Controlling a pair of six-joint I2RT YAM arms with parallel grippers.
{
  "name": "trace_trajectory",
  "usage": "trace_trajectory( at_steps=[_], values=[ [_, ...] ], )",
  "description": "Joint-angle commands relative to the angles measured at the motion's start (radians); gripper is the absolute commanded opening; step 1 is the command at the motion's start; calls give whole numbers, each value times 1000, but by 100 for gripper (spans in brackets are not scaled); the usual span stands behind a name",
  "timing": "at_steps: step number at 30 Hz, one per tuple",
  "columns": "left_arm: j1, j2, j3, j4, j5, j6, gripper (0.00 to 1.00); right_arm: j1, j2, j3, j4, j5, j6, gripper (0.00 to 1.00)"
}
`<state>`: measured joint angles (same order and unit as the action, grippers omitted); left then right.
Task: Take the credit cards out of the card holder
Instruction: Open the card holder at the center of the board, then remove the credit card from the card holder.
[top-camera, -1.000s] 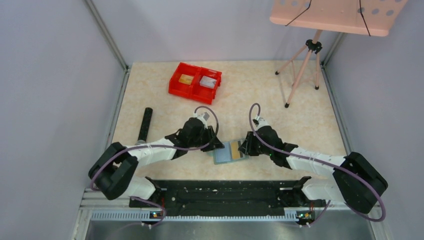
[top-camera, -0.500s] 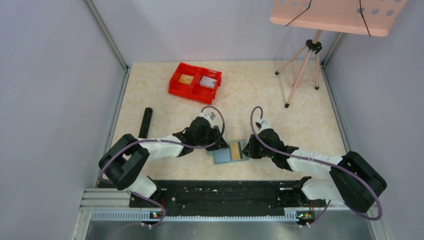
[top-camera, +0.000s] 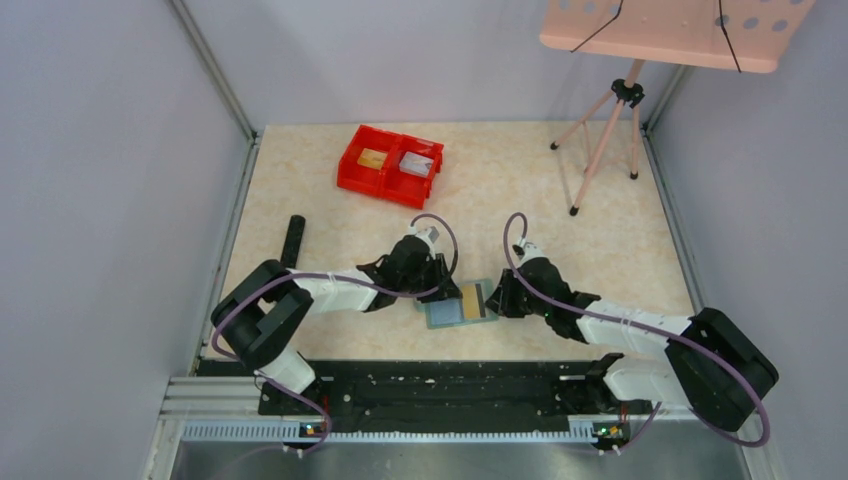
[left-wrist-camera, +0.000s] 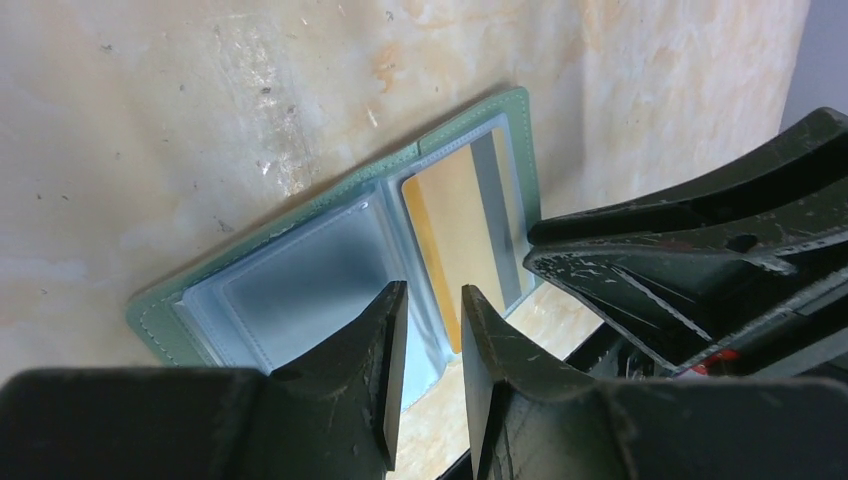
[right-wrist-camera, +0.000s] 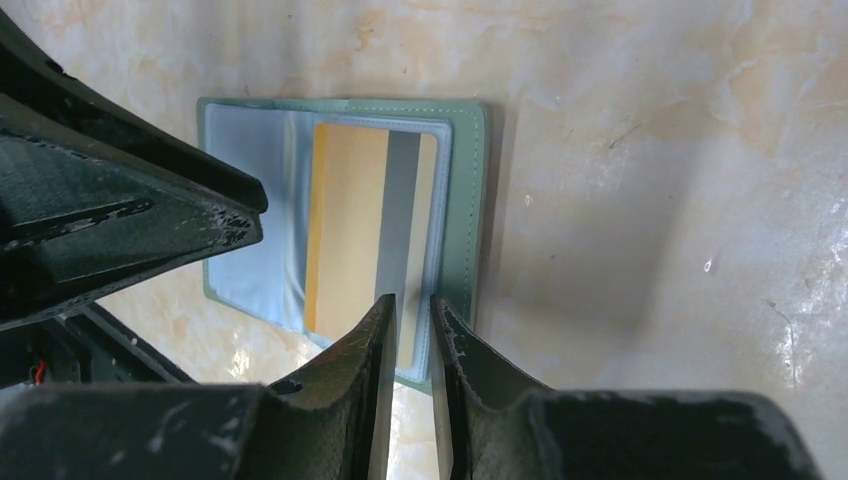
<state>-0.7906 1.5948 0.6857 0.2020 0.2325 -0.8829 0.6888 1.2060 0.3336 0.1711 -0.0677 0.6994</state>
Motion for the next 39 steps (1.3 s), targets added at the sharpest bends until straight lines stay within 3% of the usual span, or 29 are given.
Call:
trace_trajectory(
  at_steps=[1,14,24,39],
  values=[
    [-10,6,29,13,-30,25,32,-14,-84,49,-41,-10,-8,19],
    [-13,23,18,39,-25,19,32,-14,-39,104,-21,-29,-1,21],
    [-17,36,16,50,-19,15,32,-14,92,57,75,-38,12,20],
    [-29,75,20,79,-22,7,32,-14,92,-1,82,-12,33,19]
  ],
)
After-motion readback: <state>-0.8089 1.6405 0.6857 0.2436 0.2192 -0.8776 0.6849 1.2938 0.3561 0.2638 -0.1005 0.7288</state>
